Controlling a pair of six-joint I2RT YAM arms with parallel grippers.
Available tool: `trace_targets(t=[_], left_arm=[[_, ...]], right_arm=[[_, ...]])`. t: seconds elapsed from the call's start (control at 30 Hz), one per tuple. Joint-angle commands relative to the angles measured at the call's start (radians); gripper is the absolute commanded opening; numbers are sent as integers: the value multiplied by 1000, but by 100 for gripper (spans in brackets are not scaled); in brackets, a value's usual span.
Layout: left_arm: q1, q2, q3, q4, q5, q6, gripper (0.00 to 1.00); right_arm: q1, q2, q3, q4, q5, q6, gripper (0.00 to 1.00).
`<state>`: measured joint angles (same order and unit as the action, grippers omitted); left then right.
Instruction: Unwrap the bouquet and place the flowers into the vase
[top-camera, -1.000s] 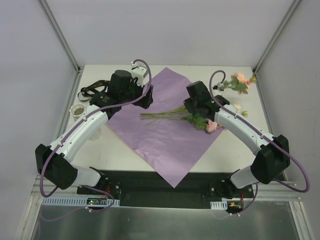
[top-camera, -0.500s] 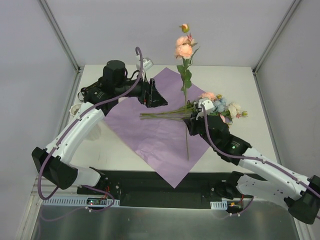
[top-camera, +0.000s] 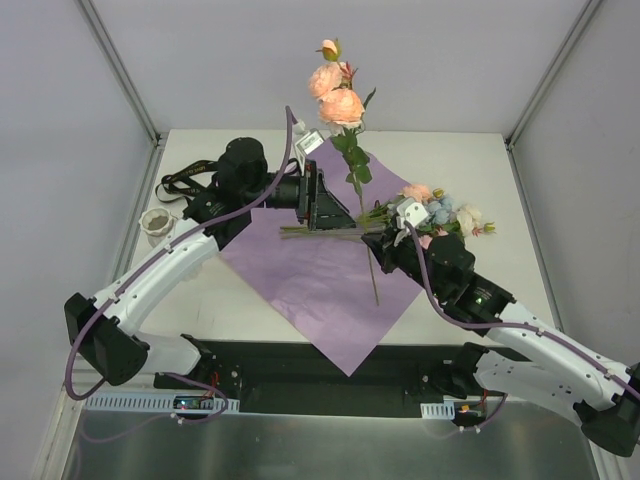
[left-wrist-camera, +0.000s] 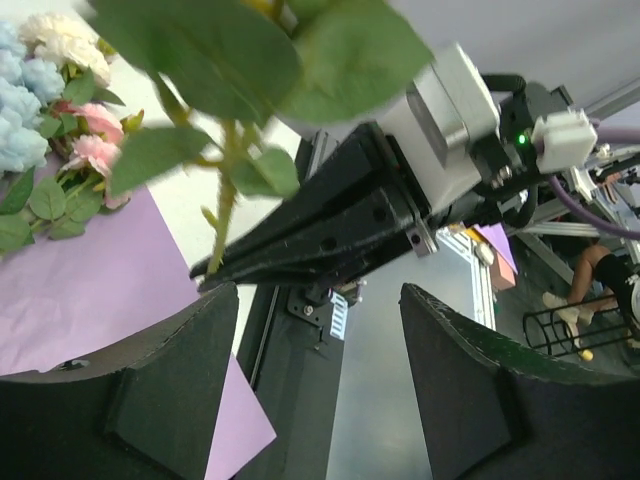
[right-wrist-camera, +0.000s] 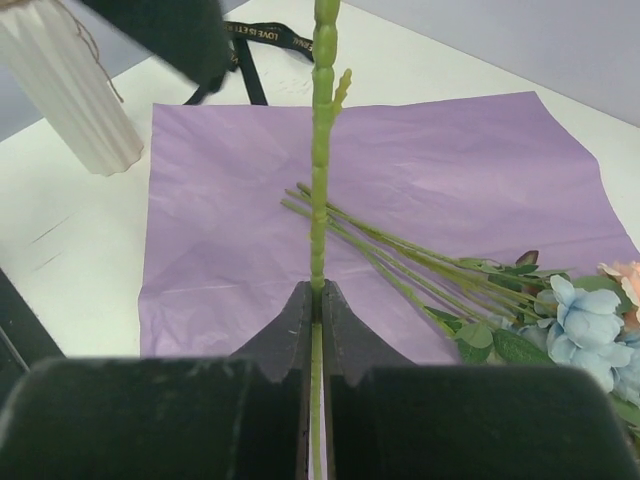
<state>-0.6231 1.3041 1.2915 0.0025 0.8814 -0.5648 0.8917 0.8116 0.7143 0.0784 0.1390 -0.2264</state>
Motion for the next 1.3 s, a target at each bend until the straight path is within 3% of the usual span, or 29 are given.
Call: trace_targets(t=[0.0, 0.43, 0.6, 0.73, 0.77, 0.8, 0.87, 0.97, 1.0, 1.07, 1.27], left_arm=[[2, 46, 71, 73, -2, -47, 66], [-4, 99, 130, 67, -47, -34, 56], [-20, 109, 150, 67, -67, -8, 44], [-21, 96, 154, 53, -82, 23, 25], [-21, 92, 152, 44, -91, 32, 5], [-20, 75, 150, 28, -116, 54, 0], [-20, 52, 144, 2, -137, 91, 0], [-20, -20, 172, -175, -252, 219, 0], [-20, -70, 184, -218, -295, 302, 0], [-20, -126, 215, -341, -427, 380, 0], [-18, -278, 405, -567, -908, 563, 0]], right_arm=[[1, -17, 54, 64, -58, -34, 1], [19, -43, 42, 67, -91, -36, 1], [23, -37, 40, 64, -105, -37, 1], [29, -31, 48, 47, -107, -53, 1], [30, -31, 56, 43, -111, -57, 1], [32, -28, 60, 35, -119, -63, 1], [33, -22, 89, -11, -130, -77, 1], [33, -14, 129, -100, -76, -56, 50], [35, -18, 134, -120, -5, -48, 73], [35, -51, 136, -157, 60, -34, 82], [35, -117, 157, -212, 48, -22, 83]])
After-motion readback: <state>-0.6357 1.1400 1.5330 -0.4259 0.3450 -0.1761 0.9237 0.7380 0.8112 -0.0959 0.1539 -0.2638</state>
